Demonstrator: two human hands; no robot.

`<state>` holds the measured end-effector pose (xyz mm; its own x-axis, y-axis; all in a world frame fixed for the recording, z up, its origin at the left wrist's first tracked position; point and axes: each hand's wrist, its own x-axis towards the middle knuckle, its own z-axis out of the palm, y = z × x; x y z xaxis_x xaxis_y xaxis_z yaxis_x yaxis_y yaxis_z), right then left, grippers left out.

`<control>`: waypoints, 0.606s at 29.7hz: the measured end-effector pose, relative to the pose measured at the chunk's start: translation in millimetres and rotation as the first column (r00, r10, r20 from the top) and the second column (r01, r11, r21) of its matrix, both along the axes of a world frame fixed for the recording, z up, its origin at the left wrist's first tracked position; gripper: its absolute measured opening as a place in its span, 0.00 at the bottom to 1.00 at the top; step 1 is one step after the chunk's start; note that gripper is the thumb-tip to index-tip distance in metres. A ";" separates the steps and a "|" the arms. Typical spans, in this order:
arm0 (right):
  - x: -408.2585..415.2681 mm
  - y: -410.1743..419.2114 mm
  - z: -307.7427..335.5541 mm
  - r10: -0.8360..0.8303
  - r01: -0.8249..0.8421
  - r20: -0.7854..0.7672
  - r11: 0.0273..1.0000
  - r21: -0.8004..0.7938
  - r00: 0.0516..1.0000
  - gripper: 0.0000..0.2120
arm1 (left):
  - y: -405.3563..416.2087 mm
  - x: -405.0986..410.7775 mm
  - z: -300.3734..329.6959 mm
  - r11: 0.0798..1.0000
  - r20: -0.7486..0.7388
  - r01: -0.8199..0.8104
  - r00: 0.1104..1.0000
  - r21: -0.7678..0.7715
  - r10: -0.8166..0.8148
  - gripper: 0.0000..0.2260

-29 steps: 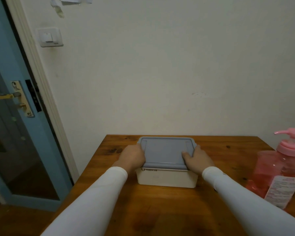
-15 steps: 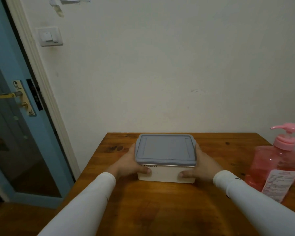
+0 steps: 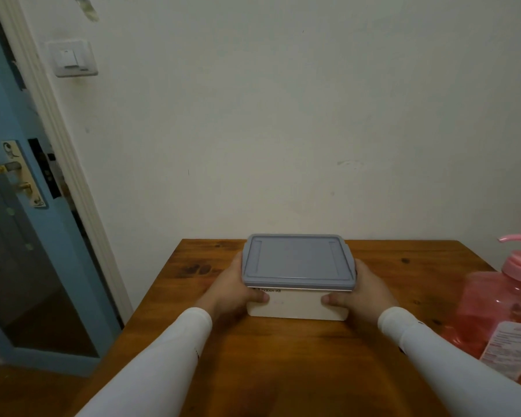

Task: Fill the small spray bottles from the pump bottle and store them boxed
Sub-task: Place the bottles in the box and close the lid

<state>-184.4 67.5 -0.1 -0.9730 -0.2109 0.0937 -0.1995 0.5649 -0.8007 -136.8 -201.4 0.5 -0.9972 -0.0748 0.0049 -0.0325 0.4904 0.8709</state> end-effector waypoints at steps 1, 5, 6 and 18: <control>-5.8 -0.7 0.3 -0.002 0.002 0.000 1.000 0.007 1.000 0.38 | 0.6 -5.7 -0.1 1.000 -0.002 -0.001 1.000 0.014 0.001 0.46; -27.7 -3.3 1.2 0.001 -0.001 0.013 1.000 0.025 1.000 0.39 | 1.2 -26.7 0.0 1.000 -0.019 -0.005 1.000 0.006 0.005 0.43; -35.6 -4.0 1.8 -0.002 0.001 0.013 1.000 0.025 1.000 0.39 | 0.7 -35.3 -0.5 1.000 -0.023 -0.007 1.000 0.000 0.007 0.43; -90.7 -11.6 -0.3 -0.029 0.029 0.020 0.999 -0.024 0.999 0.37 | -6.8 -95.9 -2.0 1.000 -0.015 -0.027 1.000 0.006 0.027 0.39</control>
